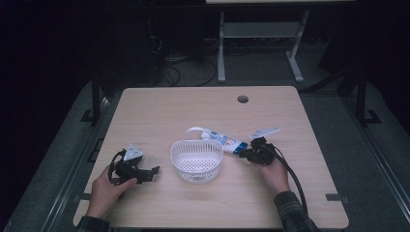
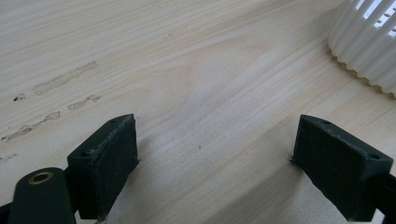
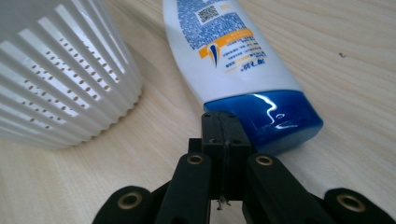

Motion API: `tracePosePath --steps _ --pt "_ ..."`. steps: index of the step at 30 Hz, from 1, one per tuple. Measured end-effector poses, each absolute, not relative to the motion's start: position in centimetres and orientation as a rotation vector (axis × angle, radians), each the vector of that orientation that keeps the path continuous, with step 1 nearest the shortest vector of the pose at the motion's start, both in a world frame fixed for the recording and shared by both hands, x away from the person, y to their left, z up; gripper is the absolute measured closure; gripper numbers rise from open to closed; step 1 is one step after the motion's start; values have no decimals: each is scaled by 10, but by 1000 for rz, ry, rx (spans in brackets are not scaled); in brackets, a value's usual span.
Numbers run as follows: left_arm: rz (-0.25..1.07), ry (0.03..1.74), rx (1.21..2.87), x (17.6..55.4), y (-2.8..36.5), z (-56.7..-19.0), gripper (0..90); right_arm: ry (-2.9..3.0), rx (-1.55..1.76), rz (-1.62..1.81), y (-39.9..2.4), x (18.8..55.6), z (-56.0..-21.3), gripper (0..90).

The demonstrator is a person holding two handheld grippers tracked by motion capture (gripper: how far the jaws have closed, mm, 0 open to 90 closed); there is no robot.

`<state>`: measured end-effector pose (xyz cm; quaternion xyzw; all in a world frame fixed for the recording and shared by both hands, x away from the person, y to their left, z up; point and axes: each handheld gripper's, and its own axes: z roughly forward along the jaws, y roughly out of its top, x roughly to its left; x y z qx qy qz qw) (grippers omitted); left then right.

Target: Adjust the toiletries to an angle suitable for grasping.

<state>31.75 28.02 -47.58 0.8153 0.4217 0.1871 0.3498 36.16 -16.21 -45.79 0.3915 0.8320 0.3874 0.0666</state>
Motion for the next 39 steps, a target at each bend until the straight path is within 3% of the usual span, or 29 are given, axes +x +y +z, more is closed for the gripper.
tracePosePath --steps 23,33,39 --pt "483 1094 2116 317 280 -475 129 2357 1342 1169 -187 384 -467 898" --pt "484 1091 2115 317 280 -476 129 2365 1317 1140 -181 393 -443 898" --pt "483 1092 2115 317 280 -476 129 2399 1313 1092 -174 399 -447 898"
